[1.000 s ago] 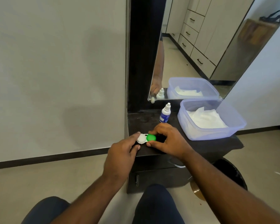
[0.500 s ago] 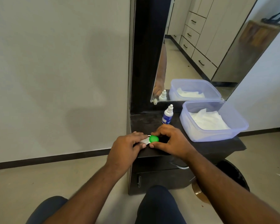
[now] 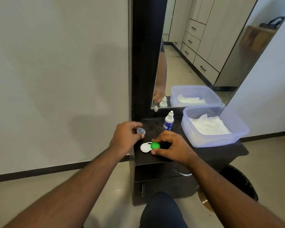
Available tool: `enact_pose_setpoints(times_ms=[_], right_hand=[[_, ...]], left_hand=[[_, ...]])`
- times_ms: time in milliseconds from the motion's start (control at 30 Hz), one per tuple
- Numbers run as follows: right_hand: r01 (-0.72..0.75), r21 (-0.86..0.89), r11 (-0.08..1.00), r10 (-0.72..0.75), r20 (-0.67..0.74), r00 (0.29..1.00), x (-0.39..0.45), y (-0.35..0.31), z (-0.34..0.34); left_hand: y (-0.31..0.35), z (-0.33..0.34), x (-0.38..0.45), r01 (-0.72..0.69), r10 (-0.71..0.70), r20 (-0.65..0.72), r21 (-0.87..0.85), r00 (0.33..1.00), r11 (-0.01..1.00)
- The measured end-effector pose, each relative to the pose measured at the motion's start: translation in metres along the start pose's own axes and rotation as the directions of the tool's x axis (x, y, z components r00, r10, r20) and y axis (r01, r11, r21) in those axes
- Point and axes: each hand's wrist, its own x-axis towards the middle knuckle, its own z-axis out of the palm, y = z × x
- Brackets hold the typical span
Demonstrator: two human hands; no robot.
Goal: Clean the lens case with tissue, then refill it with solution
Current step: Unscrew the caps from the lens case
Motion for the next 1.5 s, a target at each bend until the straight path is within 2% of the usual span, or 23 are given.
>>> enact_pose_setpoints(times_ms=[233, 467, 733, 867, 967, 1033, 1233, 1500], right_hand=[[-0.007, 0.004, 1.0, 0.007, 0.006, 1.0, 0.001, 0.002, 0.0], [0.004, -0.008, 1.0, -0.004, 0.007, 1.0, 0.001, 0.002, 0.0], [0.002, -0.009, 1.0, -0.001, 0.004, 1.0, 0.001, 0.003, 0.0], [-0.006, 0.008, 1.0, 0.006, 0.014, 1.0, 0.001, 0.002, -0.001], [-0.021, 0.022, 1.0, 0.02, 0.031, 0.999, 0.002, 0.0, -0.001], [-0.033, 0.03, 0.999, 0.033, 0.027, 0.999, 0.002, -0.001, -0.004], [-0.074, 0.051, 0.996, 0.071, 0.045, 0.996, 0.002, -0.003, -0.002], [-0.174, 0.148, 0.974, 0.172, 0.027, 0.985, 0.0, -0.01, -0.005]], left_hand=[[-0.006, 0.002, 0.008, -0.023, 0.023, -0.03, -0.002, 0.999, 1.0], [0.0, 0.011, 0.021, 0.066, -0.071, -0.123, -0.044, 0.99, 0.997], [0.002, 0.005, 0.023, 0.138, -0.139, -0.093, -0.022, 0.986, 0.99], [0.011, -0.015, -0.01, 0.036, -0.03, -0.106, 0.06, 0.994, 0.998], [0.008, -0.015, -0.04, -0.035, 0.025, 0.069, 0.144, 0.997, 0.989], [0.002, -0.006, -0.047, -0.05, 0.028, 0.124, 0.176, 0.992, 0.983], [-0.008, 0.011, -0.047, -0.117, 0.115, 0.025, 0.113, 0.993, 0.987], [-0.015, 0.015, -0.04, -0.159, 0.149, 0.073, 0.141, 0.986, 0.977]])
